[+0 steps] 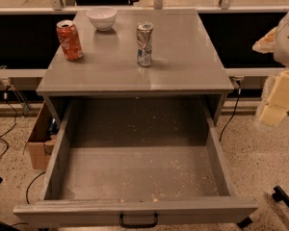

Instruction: Close top drawer

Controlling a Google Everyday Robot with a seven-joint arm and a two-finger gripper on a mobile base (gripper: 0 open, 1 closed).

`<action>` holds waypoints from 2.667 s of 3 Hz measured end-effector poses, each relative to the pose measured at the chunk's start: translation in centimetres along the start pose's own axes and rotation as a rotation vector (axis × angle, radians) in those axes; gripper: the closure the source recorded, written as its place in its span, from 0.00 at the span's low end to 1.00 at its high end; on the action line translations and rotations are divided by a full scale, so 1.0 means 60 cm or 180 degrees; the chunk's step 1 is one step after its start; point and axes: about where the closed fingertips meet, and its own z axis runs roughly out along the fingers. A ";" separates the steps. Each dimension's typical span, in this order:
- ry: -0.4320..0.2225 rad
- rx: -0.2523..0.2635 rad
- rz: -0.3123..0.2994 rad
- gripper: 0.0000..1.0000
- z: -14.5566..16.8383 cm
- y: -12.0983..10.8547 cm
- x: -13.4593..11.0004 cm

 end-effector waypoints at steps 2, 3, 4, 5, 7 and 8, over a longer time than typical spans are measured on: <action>0.0003 0.0026 0.0046 0.19 0.017 0.035 0.021; 0.0050 0.0230 0.0228 0.41 0.033 0.091 0.076; 0.0225 0.0498 0.0317 0.64 0.062 0.149 0.136; 0.0334 0.0451 0.0389 0.89 0.151 0.221 0.209; 0.0349 0.0001 0.0452 1.00 0.285 0.327 0.272; 0.0279 -0.0024 0.0364 1.00 0.295 0.336 0.255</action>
Offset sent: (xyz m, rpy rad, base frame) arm -0.0626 -0.0173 -0.0607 0.0051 0.0016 -0.0512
